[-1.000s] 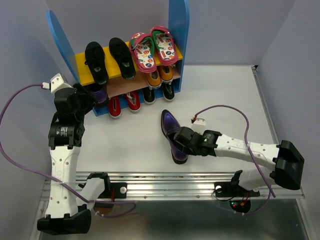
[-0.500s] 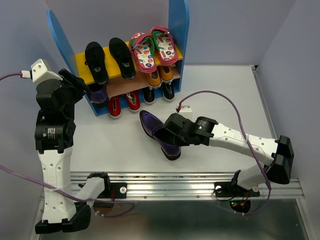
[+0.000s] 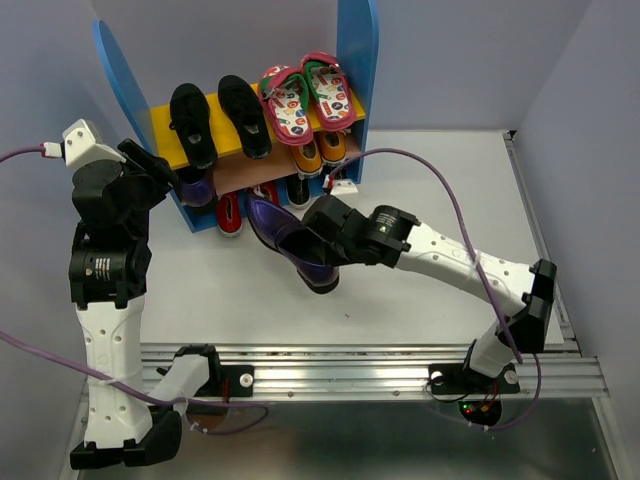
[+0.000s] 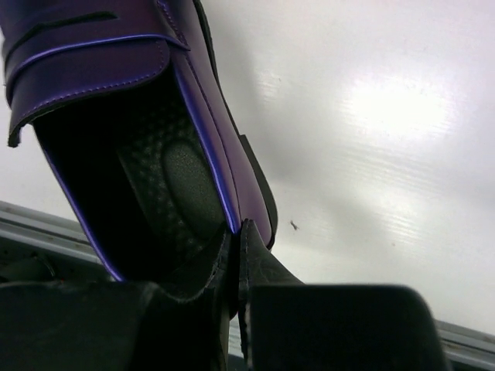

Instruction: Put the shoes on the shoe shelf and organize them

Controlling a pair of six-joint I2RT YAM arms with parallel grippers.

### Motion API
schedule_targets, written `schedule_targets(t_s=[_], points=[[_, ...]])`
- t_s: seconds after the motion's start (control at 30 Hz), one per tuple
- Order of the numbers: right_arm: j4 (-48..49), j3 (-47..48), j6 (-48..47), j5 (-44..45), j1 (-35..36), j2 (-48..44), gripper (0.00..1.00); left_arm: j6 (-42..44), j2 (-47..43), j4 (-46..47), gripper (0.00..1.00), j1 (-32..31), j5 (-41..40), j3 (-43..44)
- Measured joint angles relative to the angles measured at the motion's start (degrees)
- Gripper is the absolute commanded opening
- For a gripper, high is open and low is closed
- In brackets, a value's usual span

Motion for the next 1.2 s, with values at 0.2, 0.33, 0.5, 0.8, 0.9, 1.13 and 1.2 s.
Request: schedule_targets(t_s=[0.2,0.33,0.5,0.8,0.9,1.13,1.2], points=[[-0.3,8.7,-1.7,2.8,-0.5,7.8,0.01,0.0,0.0,0.0,0.64,0.0,0.3,0.0],[-0.5,13.2,-2.3,3.2,-1.7,11.2,0.01,0.2,0.0,0.0,0.64,0.0,0.4,0.0],[-0.8,19.3,-3.0,4.2,-4.1,15.4,0.01,0.5,-0.2,0.0,0.64,0.0,0.4,-0.1],[-1.3,29.5,-4.0,5.8,-6.8,22.4,0.01,0.7,-0.9,0.0,0.64,0.0,0.5,-0.7],[-1.2,32.2,-4.1,5.8,-7.2,24.3,0.01,0.7,-0.9,0.0,0.64,0.0,0.8,-1.2],[-0.3,36.0,-4.4,6.9,-7.3,27.9,0.01,0.7,-1.0,0.0,0.64,0.0,1.0,-2.2],[-0.3,36.0,-4.4,7.3,-7.3,28.0,0.01,0.7,-1.1,-0.1,0.64,0.0,1.0,-2.5]])
